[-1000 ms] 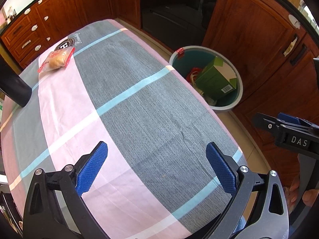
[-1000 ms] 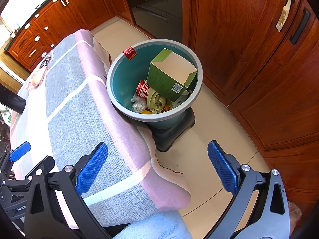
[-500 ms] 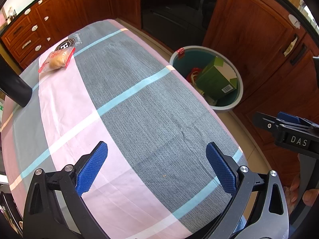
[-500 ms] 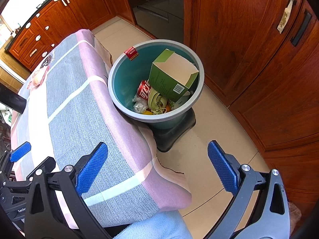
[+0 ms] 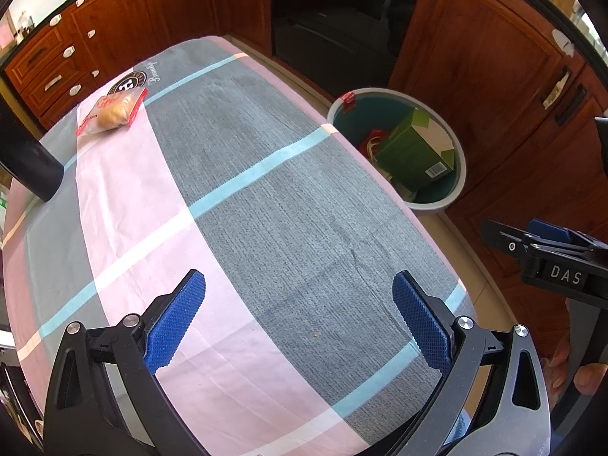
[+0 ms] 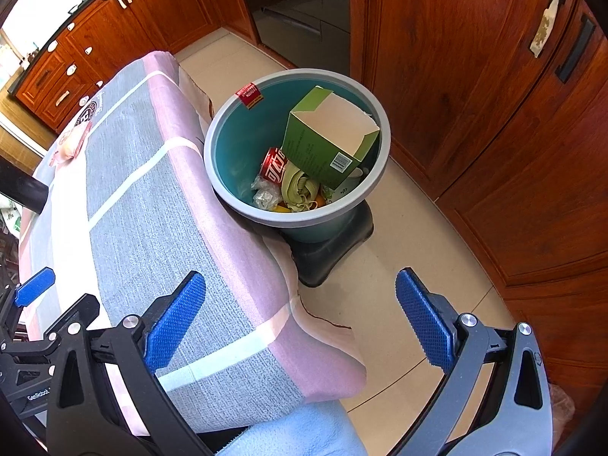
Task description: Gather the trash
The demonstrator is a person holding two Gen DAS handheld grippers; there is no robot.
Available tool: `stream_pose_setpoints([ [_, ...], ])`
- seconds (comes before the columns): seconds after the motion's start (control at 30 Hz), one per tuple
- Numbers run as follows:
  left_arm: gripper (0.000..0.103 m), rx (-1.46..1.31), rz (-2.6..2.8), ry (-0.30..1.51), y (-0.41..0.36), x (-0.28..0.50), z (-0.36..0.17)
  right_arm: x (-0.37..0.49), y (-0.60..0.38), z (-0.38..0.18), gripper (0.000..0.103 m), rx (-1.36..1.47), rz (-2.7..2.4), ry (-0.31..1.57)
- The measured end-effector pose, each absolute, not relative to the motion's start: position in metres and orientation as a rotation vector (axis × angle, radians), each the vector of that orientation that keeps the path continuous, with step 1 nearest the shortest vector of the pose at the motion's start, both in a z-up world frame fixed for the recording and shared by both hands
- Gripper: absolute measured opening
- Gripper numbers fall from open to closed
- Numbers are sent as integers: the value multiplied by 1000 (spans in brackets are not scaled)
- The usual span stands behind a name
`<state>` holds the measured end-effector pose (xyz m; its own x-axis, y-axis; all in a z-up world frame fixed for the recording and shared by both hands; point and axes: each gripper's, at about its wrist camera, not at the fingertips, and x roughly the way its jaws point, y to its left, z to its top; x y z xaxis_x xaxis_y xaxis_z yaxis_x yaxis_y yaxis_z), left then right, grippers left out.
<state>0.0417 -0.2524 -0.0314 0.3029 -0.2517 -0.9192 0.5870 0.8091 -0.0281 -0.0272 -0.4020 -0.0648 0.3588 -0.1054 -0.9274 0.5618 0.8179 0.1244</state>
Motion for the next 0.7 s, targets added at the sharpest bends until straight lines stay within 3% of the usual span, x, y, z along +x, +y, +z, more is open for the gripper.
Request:
stream_pose_setpoints([
  [0.7,99,320,-566,1112,-245,43,-29,-27,-398,-66,96,456,-448,1138],
])
